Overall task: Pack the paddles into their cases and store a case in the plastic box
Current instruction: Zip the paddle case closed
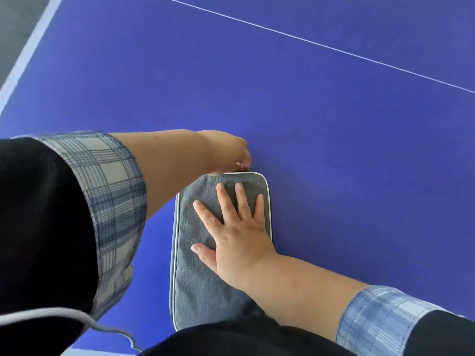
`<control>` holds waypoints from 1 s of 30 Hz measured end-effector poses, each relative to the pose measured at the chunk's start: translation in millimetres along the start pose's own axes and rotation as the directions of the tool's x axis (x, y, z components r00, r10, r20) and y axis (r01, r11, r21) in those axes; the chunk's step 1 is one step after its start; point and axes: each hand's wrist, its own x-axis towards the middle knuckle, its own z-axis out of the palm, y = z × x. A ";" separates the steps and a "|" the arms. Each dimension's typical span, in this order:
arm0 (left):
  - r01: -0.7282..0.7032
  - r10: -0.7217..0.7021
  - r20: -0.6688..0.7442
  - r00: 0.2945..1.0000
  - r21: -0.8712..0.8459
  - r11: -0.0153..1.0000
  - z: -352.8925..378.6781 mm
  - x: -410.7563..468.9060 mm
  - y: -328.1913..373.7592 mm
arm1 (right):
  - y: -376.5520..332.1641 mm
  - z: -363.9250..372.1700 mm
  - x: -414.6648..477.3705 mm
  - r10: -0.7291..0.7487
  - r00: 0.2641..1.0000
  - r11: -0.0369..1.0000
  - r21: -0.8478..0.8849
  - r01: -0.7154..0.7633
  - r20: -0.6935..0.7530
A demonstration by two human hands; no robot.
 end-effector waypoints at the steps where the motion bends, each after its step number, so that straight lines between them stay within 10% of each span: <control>1: -0.022 0.022 -0.005 1.000 0.040 0.999 0.5 0.1 -0.6 | 0.4 0.0 0.5 0.006 1.000 1.000 -0.001 -0.006 -0.002; 11: -0.052 0.069 -0.108 0.992 0.149 0.987 14.0 -30.4 -37.6 | -3.2 1.0 2.9 0.059 0.998 0.998 -0.013 -0.059 -0.016; 24: 0.255 -0.246 -0.194 0.950 0.019 0.967 80.6 -118.2 -51.7 | -3.3 3.2 6.8 0.078 0.997 0.995 -0.055 -0.078 0.004; 27: 0.429 -0.450 -0.181 0.874 -0.145 0.892 78.7 -124.0 -27.6 | 4.9 -9.5 4.8 0.050 0.998 0.995 0.084 -0.052 0.030; 30: 0.566 -0.783 -0.088 0.615 -0.642 0.517 81.3 -133.8 5.8 | 23.8 -22.6 -16.0 0.159 0.982 0.938 0.325 -0.120 -0.097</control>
